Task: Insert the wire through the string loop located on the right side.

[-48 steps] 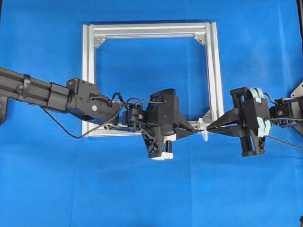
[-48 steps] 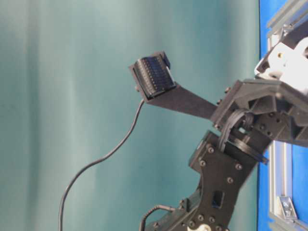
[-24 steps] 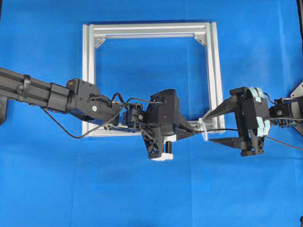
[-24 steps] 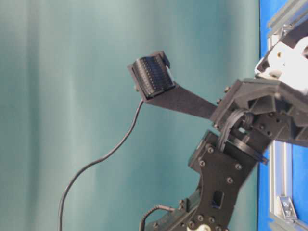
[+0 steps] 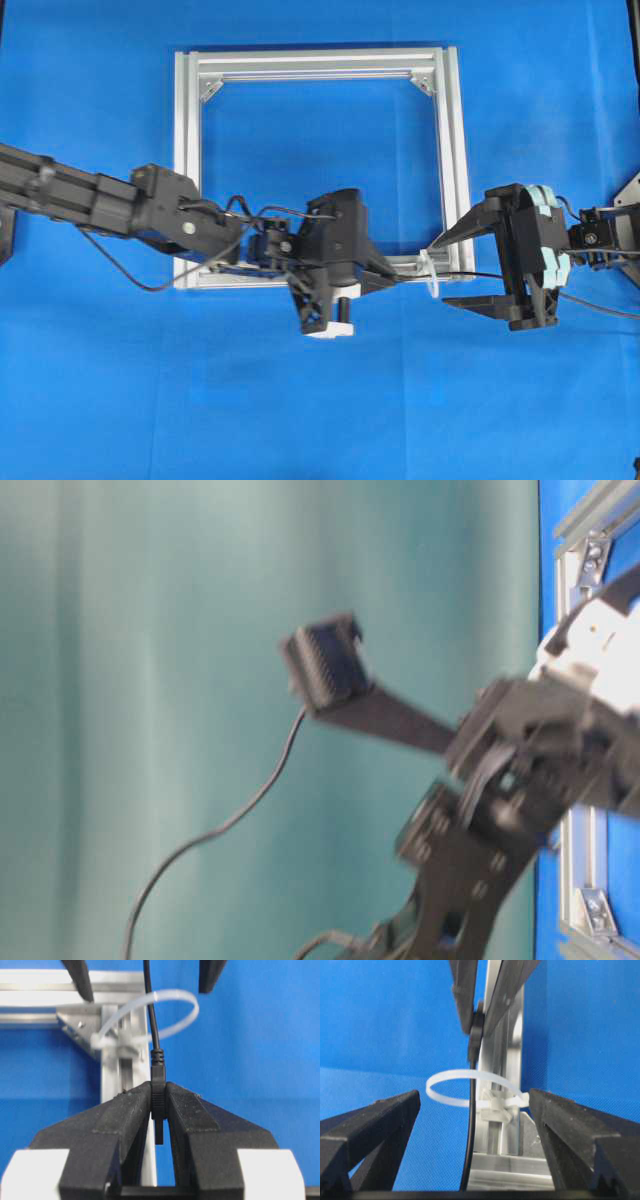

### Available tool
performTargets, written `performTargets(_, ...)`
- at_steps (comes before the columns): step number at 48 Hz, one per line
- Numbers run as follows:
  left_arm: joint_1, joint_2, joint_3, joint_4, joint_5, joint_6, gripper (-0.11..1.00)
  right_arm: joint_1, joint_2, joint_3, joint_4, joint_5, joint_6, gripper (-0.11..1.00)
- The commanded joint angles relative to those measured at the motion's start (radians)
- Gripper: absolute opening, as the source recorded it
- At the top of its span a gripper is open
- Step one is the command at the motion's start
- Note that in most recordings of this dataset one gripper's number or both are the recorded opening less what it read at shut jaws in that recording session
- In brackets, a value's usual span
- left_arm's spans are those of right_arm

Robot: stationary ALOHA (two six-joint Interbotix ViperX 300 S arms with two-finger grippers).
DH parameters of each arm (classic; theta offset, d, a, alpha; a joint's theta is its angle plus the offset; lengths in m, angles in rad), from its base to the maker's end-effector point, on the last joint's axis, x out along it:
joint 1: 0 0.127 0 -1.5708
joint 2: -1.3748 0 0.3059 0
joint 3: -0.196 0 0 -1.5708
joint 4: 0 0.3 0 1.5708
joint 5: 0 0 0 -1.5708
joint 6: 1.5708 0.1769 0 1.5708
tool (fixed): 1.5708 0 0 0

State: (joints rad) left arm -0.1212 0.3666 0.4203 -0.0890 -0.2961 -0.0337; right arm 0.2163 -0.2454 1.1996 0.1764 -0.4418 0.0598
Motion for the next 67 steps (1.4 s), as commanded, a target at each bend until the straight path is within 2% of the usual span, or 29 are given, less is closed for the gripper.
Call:
performTargets(1,0.003,-0.091,0.041,0.002,-0.009,0.002,0.08,-0.002,-0.006,-0.014,0.002,0.002,-0.002,0.96)
performTargets(25,-0.021,-0.342,0.42,-0.002,-0.037,-0.015,0.08,-0.002,-0.011,-0.011,-0.002,0.011,-0.002,0.96)
performTargets(41,-0.048,-0.531,0.649,-0.002,-0.071,-0.094,0.08,0.0,-0.011,-0.011,-0.003,0.02,-0.002,0.96)
performTargets(56,-0.078,-0.667,0.793,-0.002,-0.067,-0.107,0.08,-0.002,-0.011,-0.011,-0.005,0.02,-0.003,0.96)
performTargets(67,-0.087,-0.683,0.811,0.0,-0.067,-0.107,0.08,-0.002,-0.011,-0.011,-0.005,0.02,-0.003,0.96)
